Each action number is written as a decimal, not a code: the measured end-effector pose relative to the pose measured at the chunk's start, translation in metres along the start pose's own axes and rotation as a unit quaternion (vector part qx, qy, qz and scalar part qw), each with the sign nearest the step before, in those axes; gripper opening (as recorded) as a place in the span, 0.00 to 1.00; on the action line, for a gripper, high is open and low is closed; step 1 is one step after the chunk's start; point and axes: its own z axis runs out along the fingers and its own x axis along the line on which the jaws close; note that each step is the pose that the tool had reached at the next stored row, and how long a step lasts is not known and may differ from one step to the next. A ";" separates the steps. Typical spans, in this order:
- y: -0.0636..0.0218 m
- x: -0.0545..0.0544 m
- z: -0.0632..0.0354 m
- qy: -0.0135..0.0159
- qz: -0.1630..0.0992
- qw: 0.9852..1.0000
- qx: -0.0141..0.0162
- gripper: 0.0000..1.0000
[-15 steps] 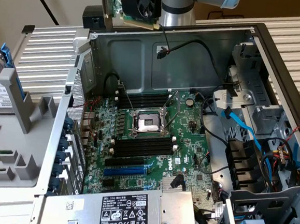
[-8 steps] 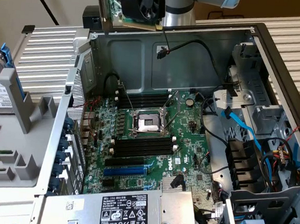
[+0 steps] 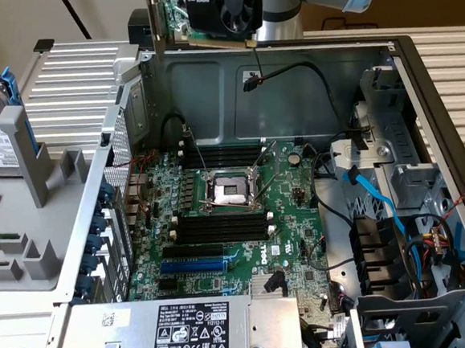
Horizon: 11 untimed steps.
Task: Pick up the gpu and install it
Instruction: 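Pick up the gpu and move the gpu toward the slot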
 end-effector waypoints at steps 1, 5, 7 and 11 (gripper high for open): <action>-0.0003 0.000 -0.0001 0.002 -0.005 1.000 0.000 0.26; -0.0012 -0.001 -0.0005 0.011 -0.028 1.000 0.002 0.26; -0.0015 -0.001 -0.0006 0.015 -0.040 0.999 0.002 0.26; -0.0030 -0.003 -0.0011 0.024 -0.061 0.998 0.003 0.26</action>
